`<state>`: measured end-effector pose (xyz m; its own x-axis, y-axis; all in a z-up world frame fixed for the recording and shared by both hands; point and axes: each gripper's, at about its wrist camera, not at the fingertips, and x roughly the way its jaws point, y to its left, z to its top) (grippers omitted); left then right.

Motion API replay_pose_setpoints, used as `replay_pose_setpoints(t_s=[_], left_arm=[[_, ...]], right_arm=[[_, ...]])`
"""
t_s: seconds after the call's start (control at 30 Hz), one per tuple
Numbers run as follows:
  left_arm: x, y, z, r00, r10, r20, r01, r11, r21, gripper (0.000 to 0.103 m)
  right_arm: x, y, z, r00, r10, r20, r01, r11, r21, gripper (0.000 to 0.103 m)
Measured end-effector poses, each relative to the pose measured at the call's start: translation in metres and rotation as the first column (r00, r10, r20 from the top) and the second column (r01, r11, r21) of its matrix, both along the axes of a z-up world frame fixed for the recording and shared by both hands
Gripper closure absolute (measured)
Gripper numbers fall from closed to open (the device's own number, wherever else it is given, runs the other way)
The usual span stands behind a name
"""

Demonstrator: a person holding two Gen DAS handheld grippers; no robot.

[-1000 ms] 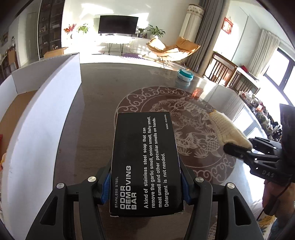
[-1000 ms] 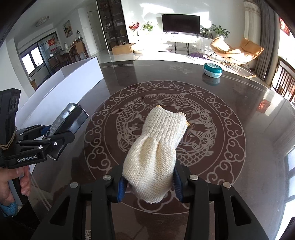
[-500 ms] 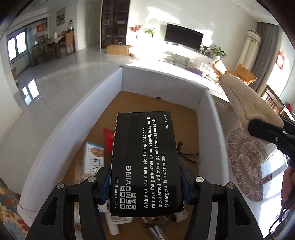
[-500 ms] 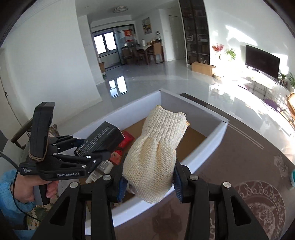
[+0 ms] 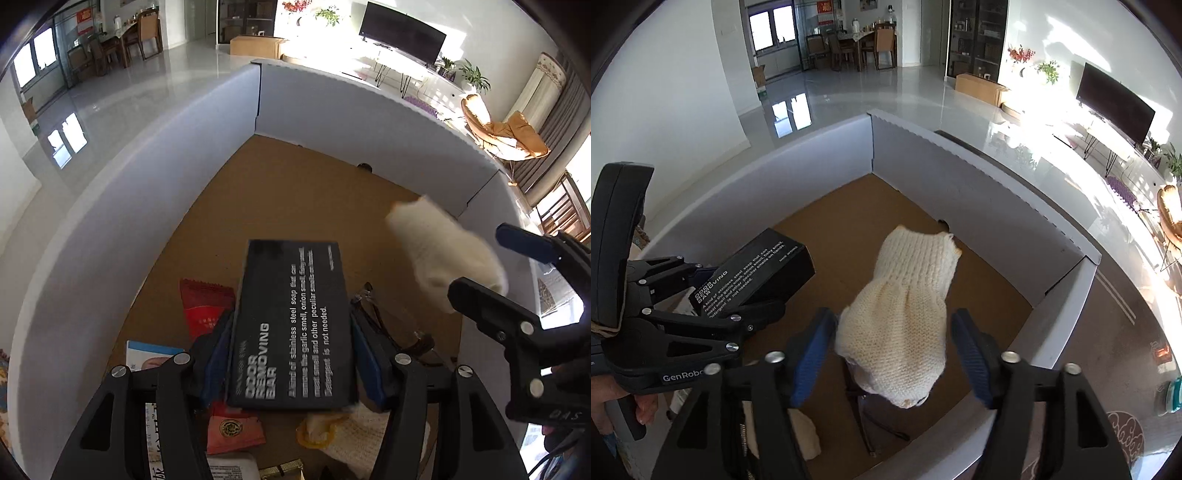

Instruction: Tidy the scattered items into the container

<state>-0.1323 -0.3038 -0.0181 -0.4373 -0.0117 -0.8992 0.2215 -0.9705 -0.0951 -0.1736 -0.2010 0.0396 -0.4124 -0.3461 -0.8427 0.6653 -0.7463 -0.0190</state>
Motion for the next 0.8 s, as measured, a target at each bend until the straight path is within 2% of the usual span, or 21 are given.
replay_pose_setpoints(t_s=[0.03,0.13,0.3,0.43,0.57,0.67,0.73,0.8], left_arm=[[0.003,0.003,0.001,1.0,0.0,-0.006,0.0,1.0,-0.021,0.027],[0.016,0.003,0.017,0.998,0.012,-0.062,-0.017,0.997,-0.081,0.023],[0.049,0.004,0.056,0.977,0.095,-0.189,-0.119,0.985,-0.124,0.011],[0.08,0.009,0.076,0.938,0.162,-0.307,-0.212,0.967,-0.138,0.002],[0.094,0.007,0.089,0.915,0.233,-0.329,-0.304,0.935,-0.183,0.0],[0.106,-0.004,0.103,0.88,0.313,-0.356,-0.389,0.906,-0.167,0.0],[0.116,-0.004,0.106,0.866,0.334,-0.371,-0.417,0.893,-0.17,0.0],[0.12,0.0,0.108,0.863,0.32,-0.391,-0.424,0.88,-0.214,0.0]], right_arm=[[-0.001,0.003,0.001,1.0,-0.004,-0.011,0.004,1.0,-0.013,0.014],[0.004,0.019,0.019,0.997,-0.036,-0.064,0.03,0.996,-0.083,0.014],[0.023,0.054,0.055,0.98,-0.094,-0.173,0.063,0.982,-0.181,0.002],[0.041,0.066,0.064,0.978,-0.105,-0.178,0.062,0.97,-0.236,0.0],[0.053,0.063,0.056,0.984,-0.09,-0.156,0.052,0.971,-0.232,0.0],[0.063,0.057,0.052,0.988,-0.064,-0.143,0.03,0.973,-0.23,0.0],[0.067,0.05,0.05,0.989,-0.047,-0.141,0.013,0.972,-0.233,0.0],[0.07,0.044,0.049,0.99,-0.037,-0.139,0.004,0.972,-0.234,0.0]])
